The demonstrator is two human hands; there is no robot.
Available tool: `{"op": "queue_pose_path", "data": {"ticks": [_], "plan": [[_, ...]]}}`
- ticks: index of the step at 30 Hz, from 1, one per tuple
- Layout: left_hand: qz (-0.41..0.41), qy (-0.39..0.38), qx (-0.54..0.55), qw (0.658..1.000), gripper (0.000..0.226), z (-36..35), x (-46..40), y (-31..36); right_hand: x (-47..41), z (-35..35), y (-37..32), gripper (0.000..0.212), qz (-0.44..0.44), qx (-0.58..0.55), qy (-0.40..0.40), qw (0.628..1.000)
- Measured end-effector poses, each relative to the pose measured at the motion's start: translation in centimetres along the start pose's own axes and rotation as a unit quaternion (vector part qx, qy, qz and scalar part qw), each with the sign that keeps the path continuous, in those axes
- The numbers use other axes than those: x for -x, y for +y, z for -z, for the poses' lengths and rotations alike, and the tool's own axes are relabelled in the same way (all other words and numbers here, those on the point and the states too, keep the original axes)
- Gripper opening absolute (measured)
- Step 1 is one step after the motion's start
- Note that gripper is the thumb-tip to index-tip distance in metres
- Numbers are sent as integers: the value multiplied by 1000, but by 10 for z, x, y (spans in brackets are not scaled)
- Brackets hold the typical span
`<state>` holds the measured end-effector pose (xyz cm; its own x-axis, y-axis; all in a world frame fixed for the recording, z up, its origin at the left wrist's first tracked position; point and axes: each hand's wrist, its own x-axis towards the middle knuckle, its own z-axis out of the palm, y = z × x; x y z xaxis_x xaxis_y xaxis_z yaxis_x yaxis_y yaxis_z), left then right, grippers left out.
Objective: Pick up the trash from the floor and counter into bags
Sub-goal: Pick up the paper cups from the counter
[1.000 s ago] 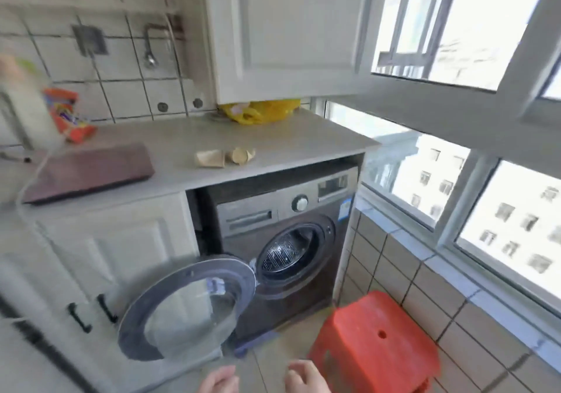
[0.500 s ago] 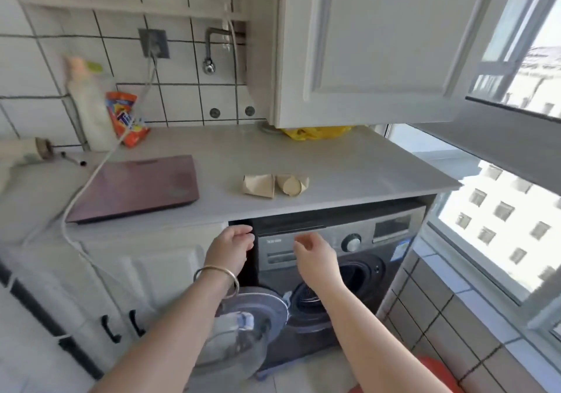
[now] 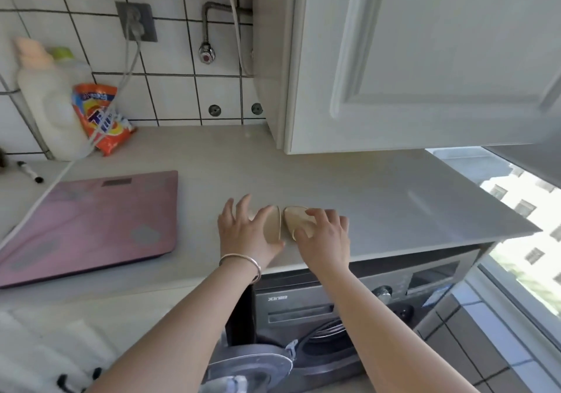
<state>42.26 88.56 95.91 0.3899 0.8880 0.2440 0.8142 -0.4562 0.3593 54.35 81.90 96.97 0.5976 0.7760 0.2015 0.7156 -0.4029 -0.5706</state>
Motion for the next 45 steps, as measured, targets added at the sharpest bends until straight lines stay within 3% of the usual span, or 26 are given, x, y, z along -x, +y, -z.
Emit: {"op": "queue_pose_path", "data": {"ticks": [5, 8, 14, 19, 24, 31, 35, 45], "plan": [[54, -67, 49, 995, 68, -18, -15, -4, -12, -16, 2, 48, -18, 23, -51, 998], [58, -44, 89, 993, 59, -20, -7, -2, -9, -22, 1, 45, -20, 24, -52, 998], [40, 11, 104, 994, 64, 0, 38, -10, 36, -14, -11, 48, -21, -49, 8, 999], [43, 95, 186, 977, 67, 42, 116, -28, 117, 7, -34, 40, -4, -160, 48, 986], [39, 134, 305, 942, 70, 61, 258, -68, 260, 12, -49, 40, -15, -208, 2, 978], [87, 63, 328, 939, 72, 57, 473, -125, 469, -22, -27, 39, -144, -255, -118, 949], [176, -4, 318, 932, 71, 38, 569, -155, 553, -46, -1, 43, -242, -271, -214, 907], [431, -121, 286, 847, 66, -104, 716, -215, 670, -162, 105, 60, -373, -202, -348, 836]]}}
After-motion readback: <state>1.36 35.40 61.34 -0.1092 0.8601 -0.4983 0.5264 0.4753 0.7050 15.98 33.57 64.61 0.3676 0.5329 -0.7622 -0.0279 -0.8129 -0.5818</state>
